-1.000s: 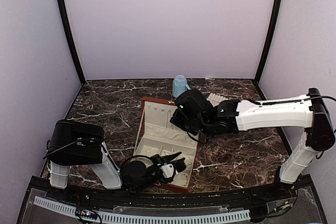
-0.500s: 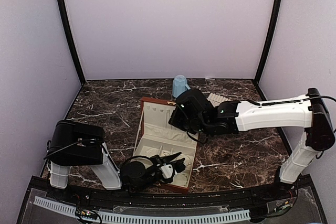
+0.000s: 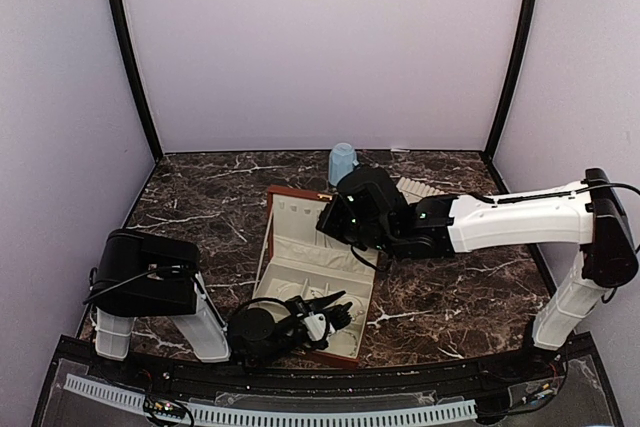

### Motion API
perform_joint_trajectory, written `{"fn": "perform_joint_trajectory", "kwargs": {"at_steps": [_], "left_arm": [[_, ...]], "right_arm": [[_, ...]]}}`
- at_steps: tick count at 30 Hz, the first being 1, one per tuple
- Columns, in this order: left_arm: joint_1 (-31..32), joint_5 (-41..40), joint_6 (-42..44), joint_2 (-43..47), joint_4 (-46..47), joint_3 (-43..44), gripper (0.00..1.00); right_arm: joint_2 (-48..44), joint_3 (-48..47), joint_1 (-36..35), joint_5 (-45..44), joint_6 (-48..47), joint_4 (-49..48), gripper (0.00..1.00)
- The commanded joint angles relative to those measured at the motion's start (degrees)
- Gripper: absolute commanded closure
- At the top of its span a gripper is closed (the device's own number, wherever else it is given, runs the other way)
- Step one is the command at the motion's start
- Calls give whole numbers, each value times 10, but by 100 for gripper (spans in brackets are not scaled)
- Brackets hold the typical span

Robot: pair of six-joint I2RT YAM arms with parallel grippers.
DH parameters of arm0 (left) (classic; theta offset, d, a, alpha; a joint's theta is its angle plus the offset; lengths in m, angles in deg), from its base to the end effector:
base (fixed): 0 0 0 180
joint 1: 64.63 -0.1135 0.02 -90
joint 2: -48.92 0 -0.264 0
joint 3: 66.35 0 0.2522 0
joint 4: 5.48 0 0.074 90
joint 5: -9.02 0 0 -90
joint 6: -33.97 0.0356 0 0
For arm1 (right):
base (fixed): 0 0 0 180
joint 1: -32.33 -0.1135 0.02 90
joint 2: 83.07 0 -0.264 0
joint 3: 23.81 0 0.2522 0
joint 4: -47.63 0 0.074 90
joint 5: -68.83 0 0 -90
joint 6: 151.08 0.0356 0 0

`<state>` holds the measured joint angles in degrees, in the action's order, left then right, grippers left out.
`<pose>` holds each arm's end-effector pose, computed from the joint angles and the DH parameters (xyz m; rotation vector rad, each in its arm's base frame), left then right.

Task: Organize the mixed jewelry
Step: Hang the necklace on the earring holder.

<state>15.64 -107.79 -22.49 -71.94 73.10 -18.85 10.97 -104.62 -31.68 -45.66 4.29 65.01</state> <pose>0.0721 -0.3255 0.1081 1.0072 1.1080 -0.3125 0.1779 0.3312 0.2649 0.2949 2.1710 0.9192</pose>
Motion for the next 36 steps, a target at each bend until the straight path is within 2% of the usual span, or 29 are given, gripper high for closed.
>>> {"fn": "perform_joint_trajectory", "kwargs": {"at_steps": [1, 16, 36], "left_arm": [[13, 8, -16, -14, 1, -20, 75], [13, 13, -17, -14, 9, -31, 75], [13, 3, -17, -18, 2, -28, 76]], "right_arm": [[-12, 3, 9, -42, 28, -24, 100], [-26, 24, 30, -34, 133, 4, 100], [-21, 43, 70, 67, 193, 17, 100]]}}
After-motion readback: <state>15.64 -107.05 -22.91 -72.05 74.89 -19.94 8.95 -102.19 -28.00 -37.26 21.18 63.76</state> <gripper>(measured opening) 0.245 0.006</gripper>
